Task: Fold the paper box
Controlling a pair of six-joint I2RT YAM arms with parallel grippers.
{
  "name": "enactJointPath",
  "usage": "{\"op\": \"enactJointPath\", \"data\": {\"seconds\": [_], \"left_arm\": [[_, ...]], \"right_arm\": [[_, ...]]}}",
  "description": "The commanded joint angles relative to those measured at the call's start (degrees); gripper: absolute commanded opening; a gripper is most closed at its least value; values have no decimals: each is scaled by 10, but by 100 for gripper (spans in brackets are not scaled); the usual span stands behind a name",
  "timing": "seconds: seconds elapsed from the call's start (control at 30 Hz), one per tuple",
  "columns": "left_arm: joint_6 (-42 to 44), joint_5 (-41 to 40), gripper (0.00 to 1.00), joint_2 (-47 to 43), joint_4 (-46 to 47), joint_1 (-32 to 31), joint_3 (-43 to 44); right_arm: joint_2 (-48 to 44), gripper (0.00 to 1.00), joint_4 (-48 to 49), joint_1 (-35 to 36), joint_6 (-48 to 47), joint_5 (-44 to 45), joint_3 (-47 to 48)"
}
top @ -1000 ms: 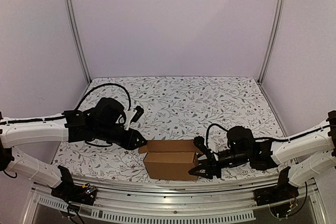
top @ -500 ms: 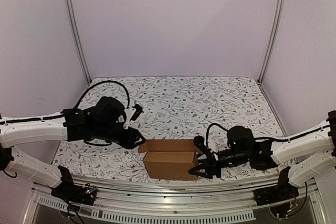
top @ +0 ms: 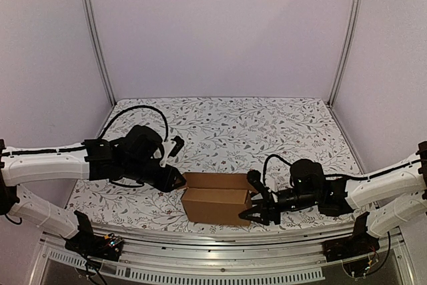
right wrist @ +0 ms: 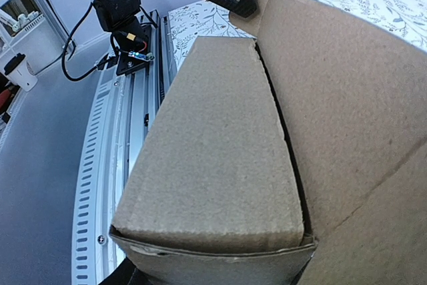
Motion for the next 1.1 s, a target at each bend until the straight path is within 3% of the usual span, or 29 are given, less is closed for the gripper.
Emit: {"op": "enactJointPath", "data": {"seconds": [0.0,0.33,0.7,1.07], "left_arm": [[-1,13,19,3,6,-11,7],[-18,24,0,9,31,-19,2],[-27,-25,0,18,72,-49,-29],[-60,-84,0,-3,162,-78,-105]], "right_arm": [[-14,31,14,3,-8,16,-3],[1,26,25,59,-55,132,-2],[53,26,152,90,-104,281,-31],[150,25,291,99,-78,316,-46]]}}
